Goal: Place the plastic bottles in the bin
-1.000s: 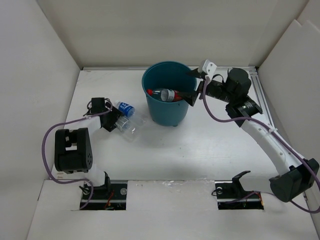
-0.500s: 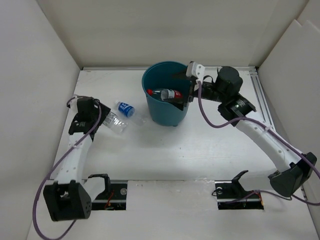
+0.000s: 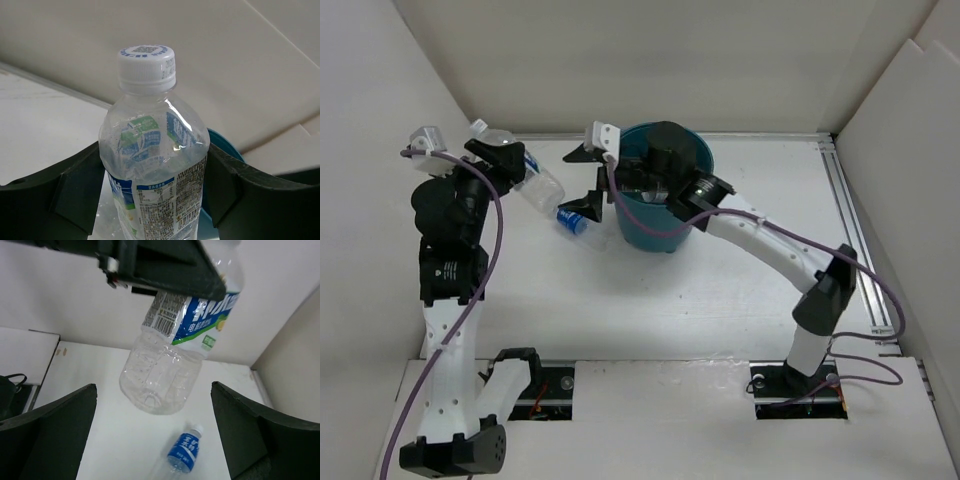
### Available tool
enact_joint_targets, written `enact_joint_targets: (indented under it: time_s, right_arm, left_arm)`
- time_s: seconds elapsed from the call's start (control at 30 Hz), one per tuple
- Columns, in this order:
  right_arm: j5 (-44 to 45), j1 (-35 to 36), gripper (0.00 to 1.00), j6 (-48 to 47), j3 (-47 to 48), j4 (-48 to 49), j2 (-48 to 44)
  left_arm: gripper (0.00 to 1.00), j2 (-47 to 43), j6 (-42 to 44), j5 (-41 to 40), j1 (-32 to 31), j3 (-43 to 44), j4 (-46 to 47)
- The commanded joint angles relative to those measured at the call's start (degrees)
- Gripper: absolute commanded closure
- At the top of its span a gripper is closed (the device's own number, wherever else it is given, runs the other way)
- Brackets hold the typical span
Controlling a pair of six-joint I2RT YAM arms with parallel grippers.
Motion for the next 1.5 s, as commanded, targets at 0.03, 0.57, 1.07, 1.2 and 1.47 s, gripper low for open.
enact_joint_targets:
  time_s: [0.03, 0.57, 1.07, 1.2, 1.47]
  right_arm:
    - [-0.44, 1.53, 0.01, 4.97, 6.4, 2.18, 4.25]
    - [-7.65, 4.17, 0.88, 14.47, 15.29, 9.04, 13.4]
    - [-6.42, -14.27, 1.0, 12.36, 8.97, 5.79, 8.22]
    - [-5.36, -20.69, 0.92, 11.04, 4.05, 5.79, 5.67]
    - [-5.89, -25.19, 0.0, 8.58, -1.93, 5.79, -0.13]
  left_arm:
    - [1.0, -1.94, 4.67, 14.89, -0.33, -1.3, 10.18]
    - [0.71, -7.22, 0.72, 23.99, -0.33, -8.95, 22.94]
    - [0.0, -5.29, -5.16, 5.88, -0.33, -4.65, 14.95]
    - [0.0, -1.69, -5.17, 5.07, -0.33, -6.4, 13.01]
    - [0.0, 10.69, -10.88, 8.76, -0.33, -10.71, 12.22]
